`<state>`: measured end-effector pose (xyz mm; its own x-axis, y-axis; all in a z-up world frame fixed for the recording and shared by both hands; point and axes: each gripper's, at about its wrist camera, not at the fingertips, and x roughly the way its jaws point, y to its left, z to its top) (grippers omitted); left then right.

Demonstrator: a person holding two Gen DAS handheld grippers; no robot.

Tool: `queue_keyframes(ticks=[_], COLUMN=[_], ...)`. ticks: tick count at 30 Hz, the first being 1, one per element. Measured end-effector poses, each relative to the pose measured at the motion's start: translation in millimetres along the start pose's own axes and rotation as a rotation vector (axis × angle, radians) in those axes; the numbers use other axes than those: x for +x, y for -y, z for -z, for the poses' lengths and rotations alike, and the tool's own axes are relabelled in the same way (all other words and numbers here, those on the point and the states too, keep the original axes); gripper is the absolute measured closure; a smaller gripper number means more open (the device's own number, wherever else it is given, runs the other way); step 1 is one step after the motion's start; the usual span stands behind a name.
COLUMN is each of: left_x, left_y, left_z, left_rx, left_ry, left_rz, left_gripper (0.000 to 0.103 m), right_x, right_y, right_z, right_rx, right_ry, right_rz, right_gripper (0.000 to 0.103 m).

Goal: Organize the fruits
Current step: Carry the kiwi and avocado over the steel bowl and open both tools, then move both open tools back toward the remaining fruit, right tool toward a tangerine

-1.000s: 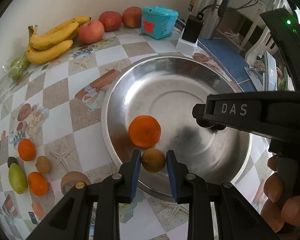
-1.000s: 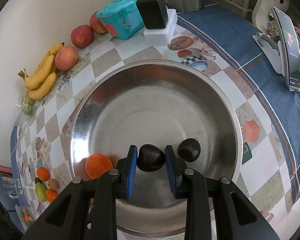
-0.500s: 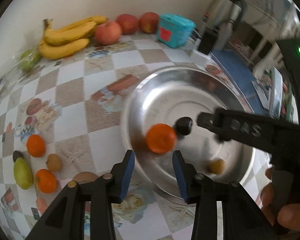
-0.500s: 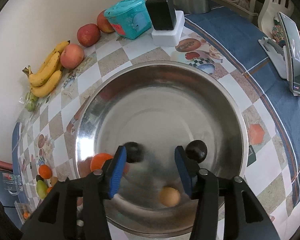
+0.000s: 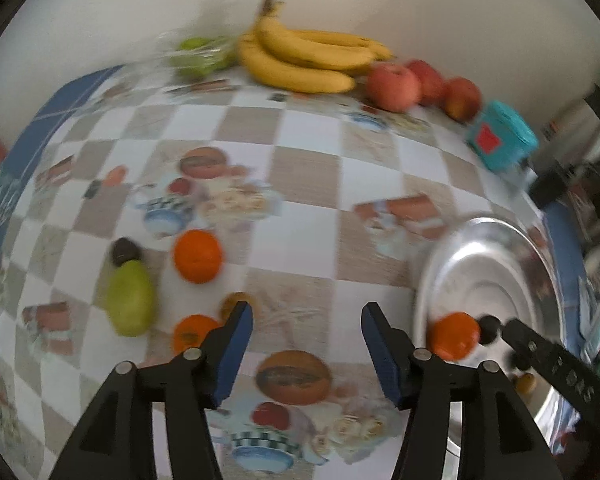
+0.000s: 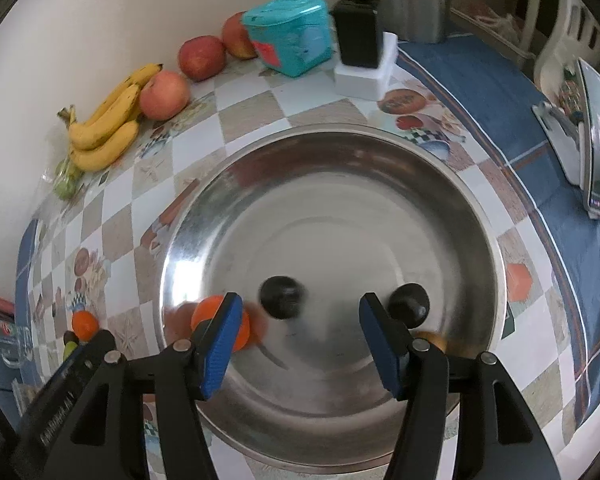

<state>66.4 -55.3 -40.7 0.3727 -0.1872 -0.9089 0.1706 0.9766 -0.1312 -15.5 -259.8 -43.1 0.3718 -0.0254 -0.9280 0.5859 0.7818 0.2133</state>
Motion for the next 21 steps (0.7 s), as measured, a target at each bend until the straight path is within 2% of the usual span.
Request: queue_keyframes(ticks=[3,13,16,17,18,20,21], left_x=[0,-10,-11,-11,-10,-9,-8], left_y=[-12,-35,-36,-36,-37,-40,-41], left_z=[-2,-7,-7,-7,-7,-6,-6], left_rx=[-0.036,-0.106,-0.101,-0.100,-0.104,-0.119,-0.125], left_ry=[0.001,0.024,0.025,0.024,0.022,0.019,0.018], left_rz=[-0.053,-0.106,-0.119,-0.125,-0.128,-0.121,-0.118], left_gripper=[0.038,0.037,0.026,0.017,0.009,0.003,0.002], right_x=[-1,-4,-3,-3,-3,-4,-4], right_y=[-9,-34,-36,-35,-34,-34,-34], right_z=[3,10,10,11,11,10,10], right_rx=[-0.031,-0.121,-0.132,-0.131,-0.128,-0.127,-0.132], right_ry=[-0.004,0.001,0.002,0.007,0.014,0.030,0.036], right_rz=[-0.012,-0.039,-0.034,-0.032,-0.031,-0.029,-0.028], right_gripper=[0.041,0.041,0.041,0.037,0.024,0.013,0.013])
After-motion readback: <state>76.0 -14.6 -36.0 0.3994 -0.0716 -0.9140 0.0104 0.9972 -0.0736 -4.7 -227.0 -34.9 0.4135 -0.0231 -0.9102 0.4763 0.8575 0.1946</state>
